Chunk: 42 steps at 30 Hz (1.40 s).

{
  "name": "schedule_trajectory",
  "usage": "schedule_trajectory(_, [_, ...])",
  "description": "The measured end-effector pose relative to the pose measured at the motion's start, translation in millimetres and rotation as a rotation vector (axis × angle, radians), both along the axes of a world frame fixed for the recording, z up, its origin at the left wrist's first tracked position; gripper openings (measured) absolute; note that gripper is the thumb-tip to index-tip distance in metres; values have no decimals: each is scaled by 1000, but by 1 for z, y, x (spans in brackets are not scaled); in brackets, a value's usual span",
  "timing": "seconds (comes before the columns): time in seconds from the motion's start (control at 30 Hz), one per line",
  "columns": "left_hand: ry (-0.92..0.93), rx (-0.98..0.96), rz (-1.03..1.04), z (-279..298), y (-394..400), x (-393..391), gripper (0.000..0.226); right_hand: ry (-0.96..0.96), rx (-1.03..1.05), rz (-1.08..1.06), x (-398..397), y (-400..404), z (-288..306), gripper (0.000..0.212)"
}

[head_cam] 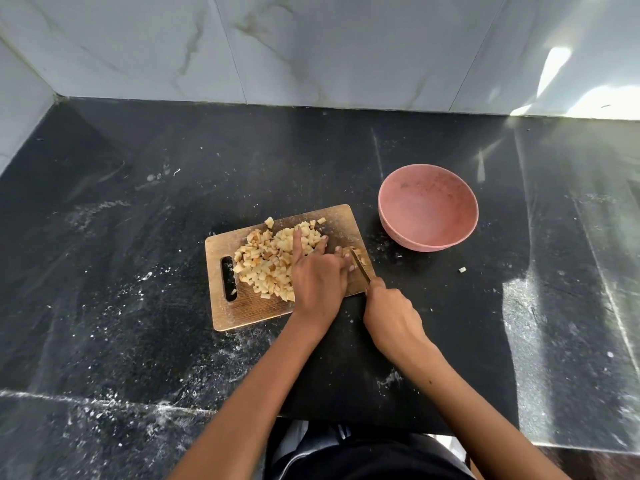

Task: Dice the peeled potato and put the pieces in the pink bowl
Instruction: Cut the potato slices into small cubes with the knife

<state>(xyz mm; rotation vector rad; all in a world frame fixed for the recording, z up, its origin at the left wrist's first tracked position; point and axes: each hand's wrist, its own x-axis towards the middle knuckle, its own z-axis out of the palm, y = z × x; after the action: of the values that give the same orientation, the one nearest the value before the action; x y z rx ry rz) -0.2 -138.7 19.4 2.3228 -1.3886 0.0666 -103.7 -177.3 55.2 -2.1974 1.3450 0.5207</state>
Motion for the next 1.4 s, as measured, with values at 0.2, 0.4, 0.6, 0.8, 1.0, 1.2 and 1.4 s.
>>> schedule_trajectory(0.2, [-44,-41,36,-3,0,-3,12,-33,0,-6,-29,15,-3,6])
schedule_trajectory(0.4, [-91,-20,-22,-7,8,-1,8,-207,23,-48,-35,14,5,25])
schedule_trajectory(0.6, [-55,-79,-3,-6,12,3,4,-200,32,-79,-5,-3,6,21])
schedule_trajectory(0.8, [-55,-95,5,-9,10,4,7,-88,17,-34,14,-6,4,29])
schedule_trajectory(1.0, [-23,-35,59,-4,5,3,9,-32,-58,-3,25,-5,0,35])
schedule_trajectory(1.2, [-68,40,97,-7,0,0,10,-6,-9,12,-8,11,-3,35])
schedule_trajectory(1.4, [-57,-1,61,-8,7,-1,4,-61,22,14,-29,16,4,10])
